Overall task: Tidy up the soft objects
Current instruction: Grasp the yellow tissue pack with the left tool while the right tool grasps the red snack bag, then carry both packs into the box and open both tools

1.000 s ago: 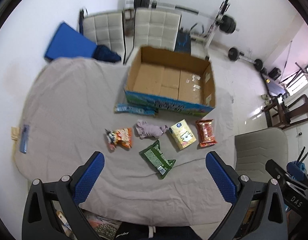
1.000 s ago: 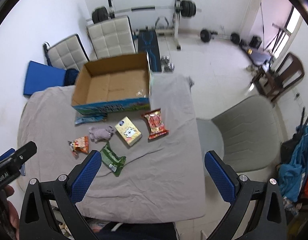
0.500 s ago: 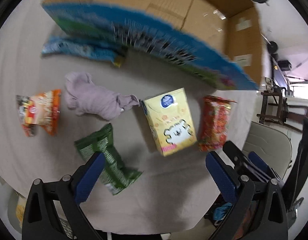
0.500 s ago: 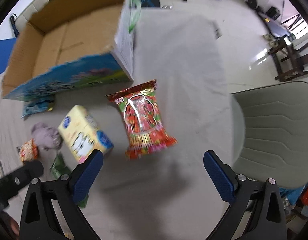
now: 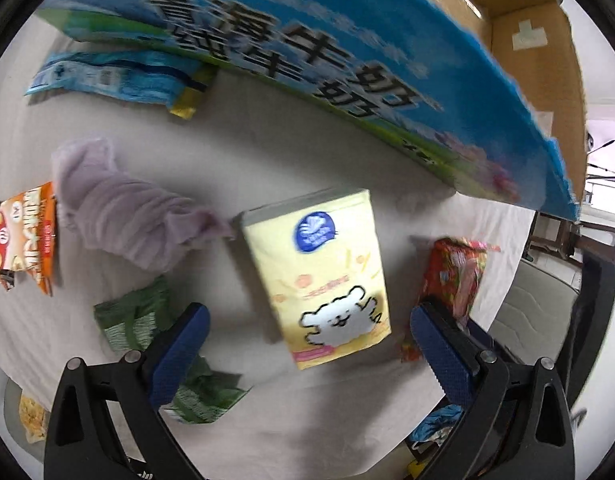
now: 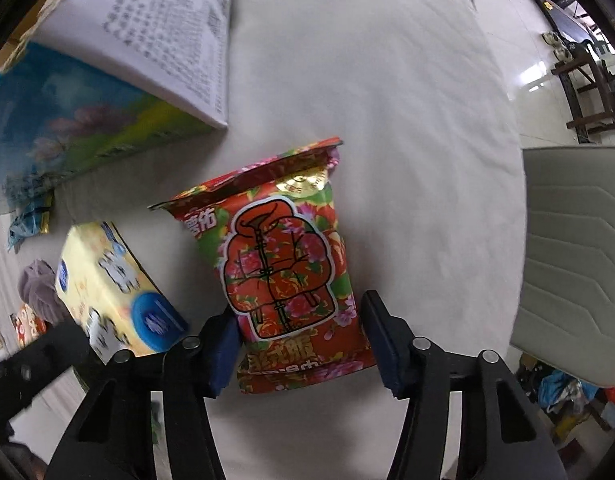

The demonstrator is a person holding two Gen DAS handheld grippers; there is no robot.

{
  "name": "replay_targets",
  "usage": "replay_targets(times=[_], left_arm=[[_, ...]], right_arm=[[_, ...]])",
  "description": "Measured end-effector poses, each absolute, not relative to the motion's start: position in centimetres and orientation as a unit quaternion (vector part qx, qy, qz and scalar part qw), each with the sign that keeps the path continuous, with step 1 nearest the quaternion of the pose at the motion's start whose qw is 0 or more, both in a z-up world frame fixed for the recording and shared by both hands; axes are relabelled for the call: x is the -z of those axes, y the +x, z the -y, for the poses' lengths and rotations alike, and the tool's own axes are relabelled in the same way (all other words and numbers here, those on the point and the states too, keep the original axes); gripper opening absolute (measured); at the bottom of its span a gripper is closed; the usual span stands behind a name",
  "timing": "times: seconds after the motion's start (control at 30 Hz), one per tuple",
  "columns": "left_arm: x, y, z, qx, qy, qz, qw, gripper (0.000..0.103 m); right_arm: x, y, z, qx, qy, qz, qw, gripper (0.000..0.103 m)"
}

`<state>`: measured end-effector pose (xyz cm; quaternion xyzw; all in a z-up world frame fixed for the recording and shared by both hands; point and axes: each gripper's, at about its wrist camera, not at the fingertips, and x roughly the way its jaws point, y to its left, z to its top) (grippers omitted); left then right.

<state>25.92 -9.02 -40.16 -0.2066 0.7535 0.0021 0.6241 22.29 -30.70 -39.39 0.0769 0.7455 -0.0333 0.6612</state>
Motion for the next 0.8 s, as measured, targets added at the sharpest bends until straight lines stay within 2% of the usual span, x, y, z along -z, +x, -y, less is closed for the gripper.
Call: replay_targets(times=[0.13, 0.17, 0.2, 0.23, 0.27, 0.57, 0.8], left_arm=[[42.0, 26.3, 9.9, -0.013, -0.198, -0.768, 0.609, 0.103], [42.3, 26.5, 10.2, -0.015, -0.191, -0.771, 0.608, 0.099], [42.2, 26.6, 10.5, -0.015, -0.182, -0.772, 0.609, 0.093], [42.3, 26.7, 10.8, -0.016, -0.168, -0.77, 0.616, 0.074], [42.2, 26.7, 11.0, -0.018, -0.146, -0.767, 0.624, 0.07], [42.1, 23.6, 11.3, -0.002, -0.014, -0.764, 0.645, 0.065], [43.4, 22.2, 10.1, -0.005, -0.012, -0.746, 0.666, 0.062]], right_arm=[[39.3, 21.4, 31.8, 0.038, 0.08, -0.749, 0.656, 0.057], [39.5, 21.4, 32.0, 0.039, 0.082, -0.75, 0.655, 0.057], [39.6, 21.4, 32.1, 0.039, 0.083, -0.751, 0.653, 0.057], [39.4, 21.6, 32.0, 0.038, 0.081, -0.753, 0.652, 0.057], [39.9, 22.1, 31.8, 0.039, 0.077, -0.754, 0.652, 0.057], [40.7, 20.7, 31.0, 0.038, 0.037, -0.768, 0.638, 0.053], [41.5, 19.7, 29.8, 0.043, 0.03, -0.765, 0.642, 0.052]])
